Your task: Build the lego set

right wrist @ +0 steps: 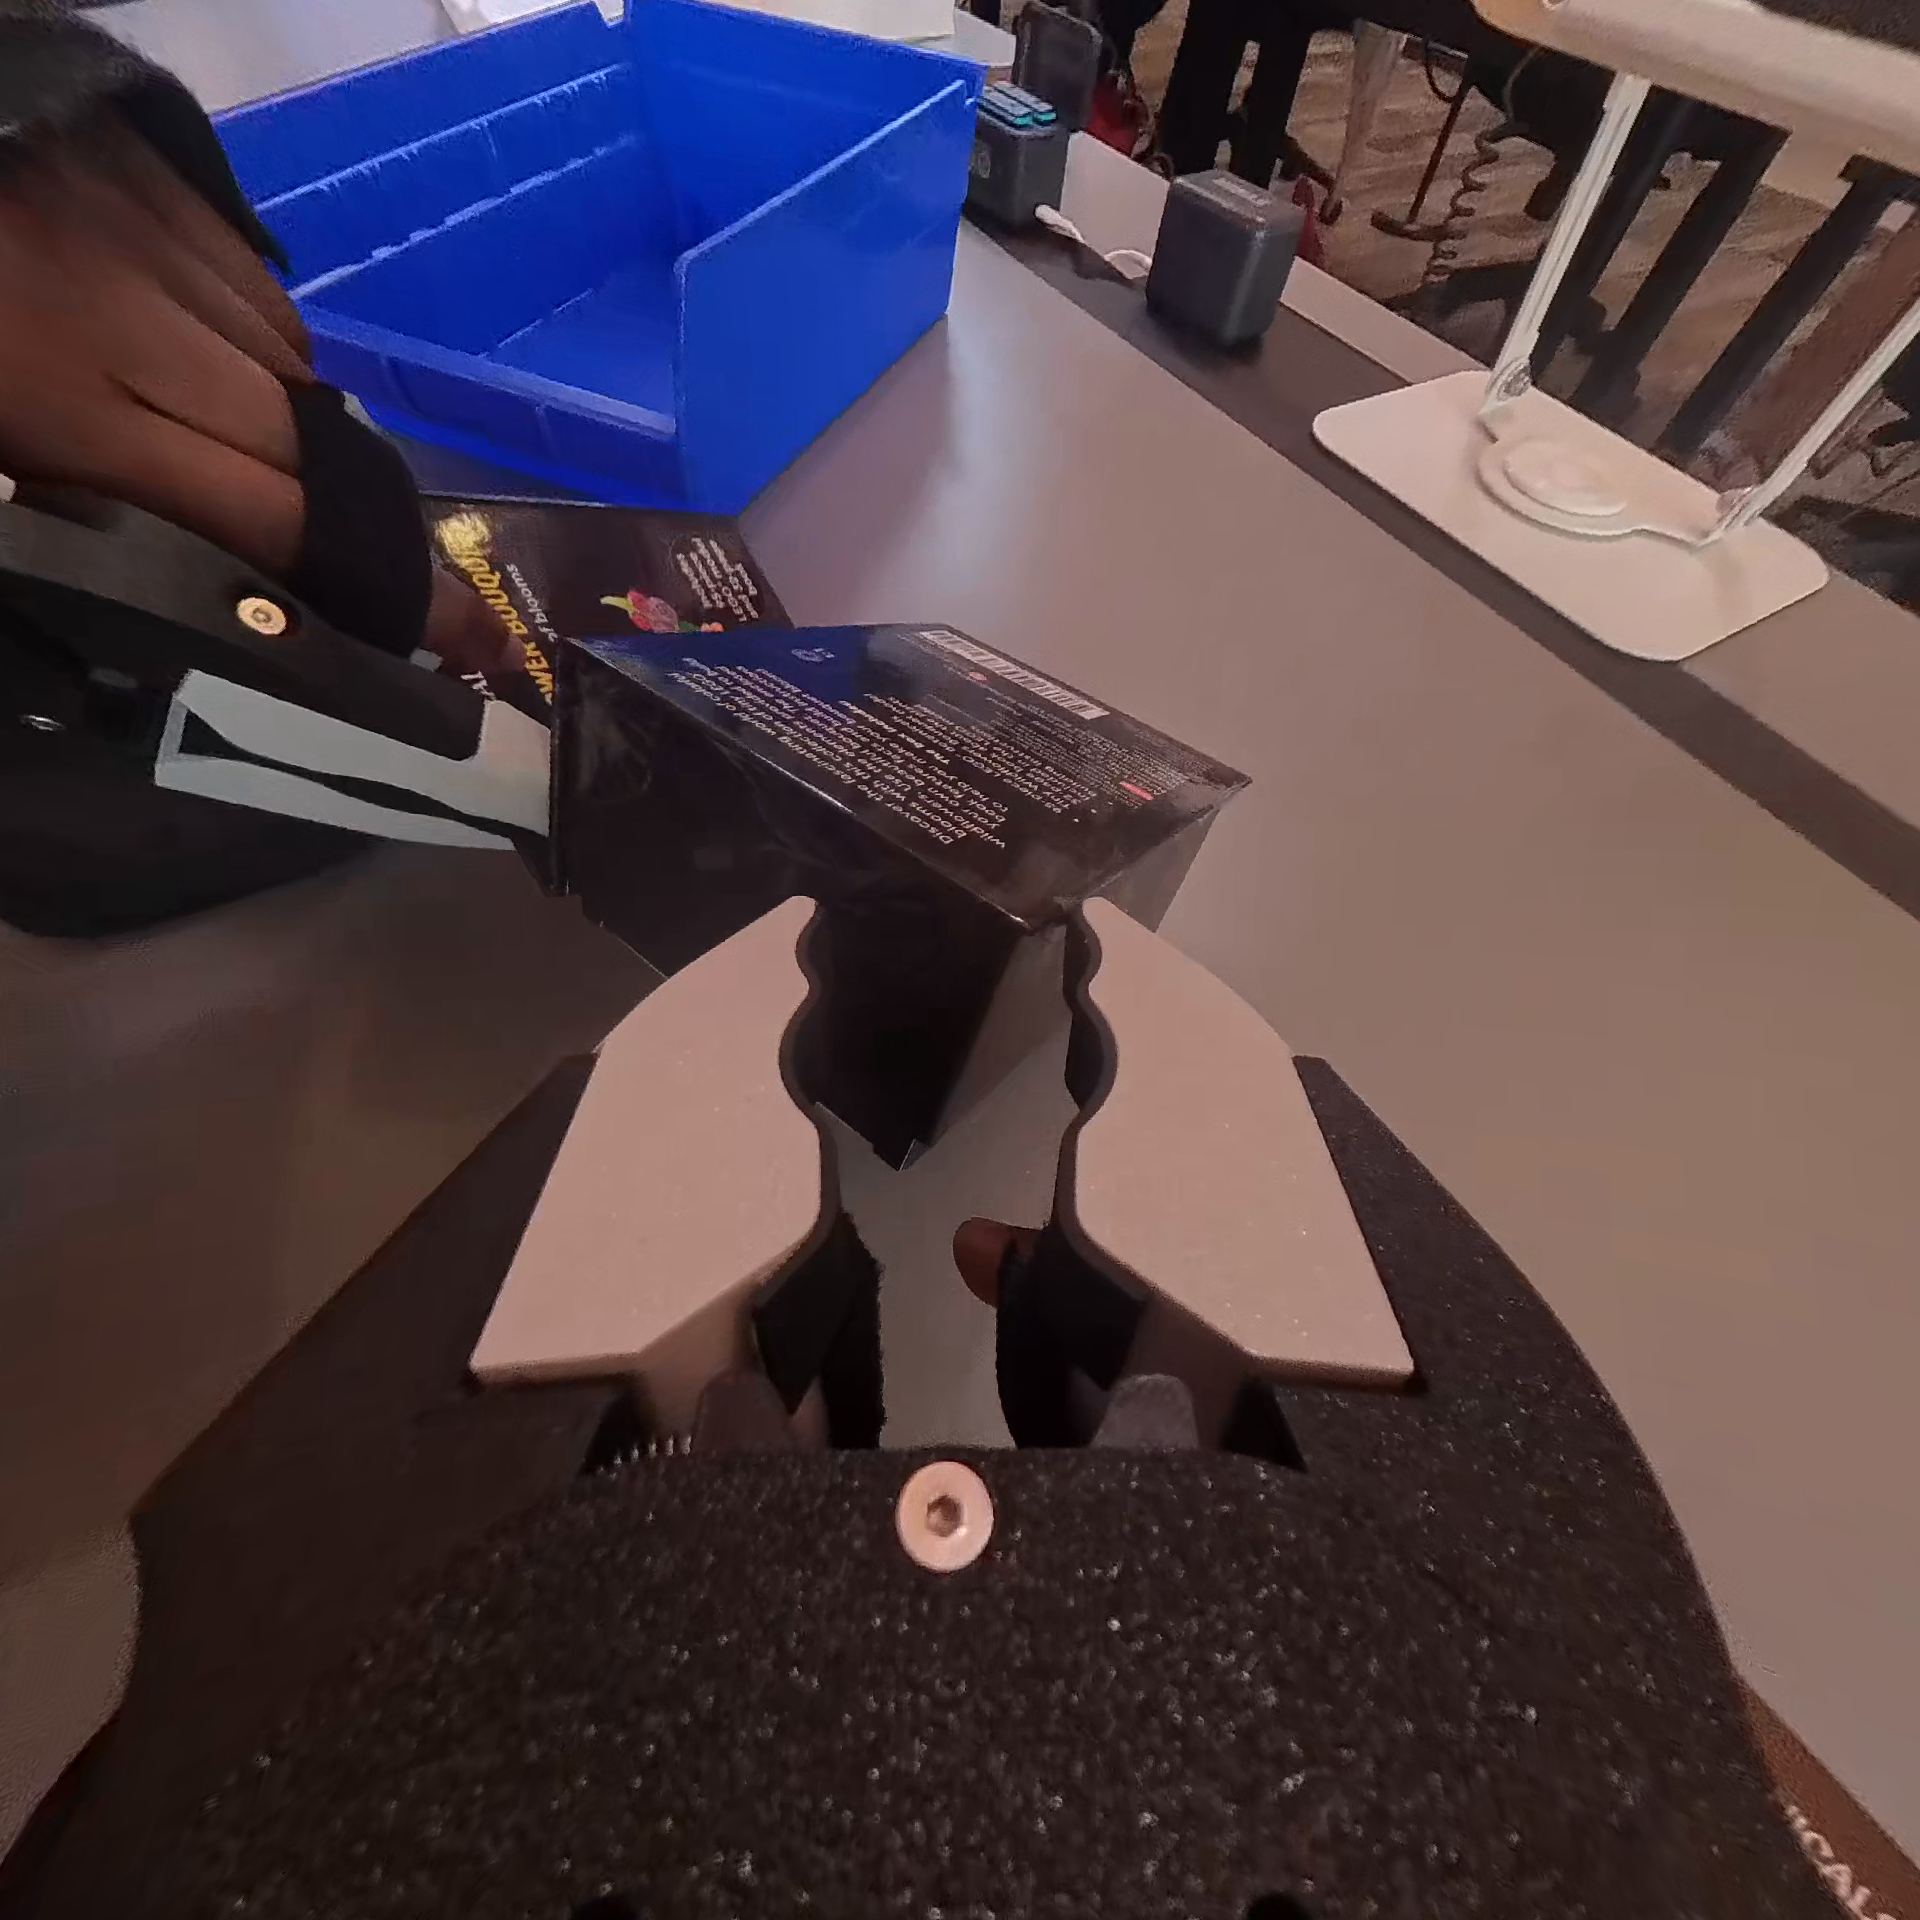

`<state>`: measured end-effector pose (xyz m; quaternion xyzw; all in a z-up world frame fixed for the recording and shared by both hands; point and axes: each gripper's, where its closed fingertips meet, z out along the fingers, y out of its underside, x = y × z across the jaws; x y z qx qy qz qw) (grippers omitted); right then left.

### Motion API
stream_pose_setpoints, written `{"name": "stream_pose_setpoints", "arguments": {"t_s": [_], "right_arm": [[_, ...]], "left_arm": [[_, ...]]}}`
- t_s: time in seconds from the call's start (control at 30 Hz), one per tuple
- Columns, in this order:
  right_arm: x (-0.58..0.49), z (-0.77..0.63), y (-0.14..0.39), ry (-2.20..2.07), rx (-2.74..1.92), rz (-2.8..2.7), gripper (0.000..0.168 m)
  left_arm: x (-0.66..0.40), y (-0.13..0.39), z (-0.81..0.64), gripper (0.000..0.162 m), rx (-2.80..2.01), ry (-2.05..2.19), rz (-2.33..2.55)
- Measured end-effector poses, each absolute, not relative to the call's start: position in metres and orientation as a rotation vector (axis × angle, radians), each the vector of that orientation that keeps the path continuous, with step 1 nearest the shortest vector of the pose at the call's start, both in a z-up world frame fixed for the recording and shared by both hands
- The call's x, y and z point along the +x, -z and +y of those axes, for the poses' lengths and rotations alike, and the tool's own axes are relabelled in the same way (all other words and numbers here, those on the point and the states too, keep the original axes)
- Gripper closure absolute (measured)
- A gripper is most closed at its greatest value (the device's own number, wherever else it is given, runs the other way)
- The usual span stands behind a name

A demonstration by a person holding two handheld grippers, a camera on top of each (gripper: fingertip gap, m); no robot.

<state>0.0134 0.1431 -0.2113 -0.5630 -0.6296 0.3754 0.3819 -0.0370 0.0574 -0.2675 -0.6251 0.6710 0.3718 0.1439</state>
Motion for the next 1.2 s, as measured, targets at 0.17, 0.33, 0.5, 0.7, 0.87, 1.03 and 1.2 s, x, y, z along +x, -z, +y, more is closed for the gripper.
{"name": "stream_pose_setpoints", "arguments": {"t_s": [0.17,0.33,0.5,0.7,0.87,1.03,1.2], "right_arm": [[0.010,0.150,0.200,-1.036,-1.476,-1.569,0.104],[0.019,0.147,0.189,-1.042,-1.448,-1.268,0.051],[0.036,0.140,0.178,-0.948,-1.443,-0.769,0.041],[0.011,0.131,0.184,-0.898,-1.458,-0.666,0.043],[-0.004,0.143,0.193,-0.872,-1.496,-0.677,0.048],[-0.010,0.144,0.198,-0.865,-1.476,-0.745,0.055],[-0.010,0.148,0.200,-0.872,-1.477,-0.763,0.056]], "left_arm": [[-0.034,0.254,0.066,0.158,-1.975,-0.833,1.691],[-0.039,0.243,0.074,0.158,-2.083,-0.668,1.610],[-0.044,0.234,0.083,0.158,-2.187,-0.463,1.537],[-0.048,0.224,0.092,0.158,-2.294,-0.238,1.475],[-0.049,0.223,0.092,0.158,-2.291,-0.212,1.474],[-0.048,0.223,0.092,0.158,-2.294,-0.206,1.475],[-0.048,0.223,0.092,0.158,-2.290,-0.210,1.477]]}}
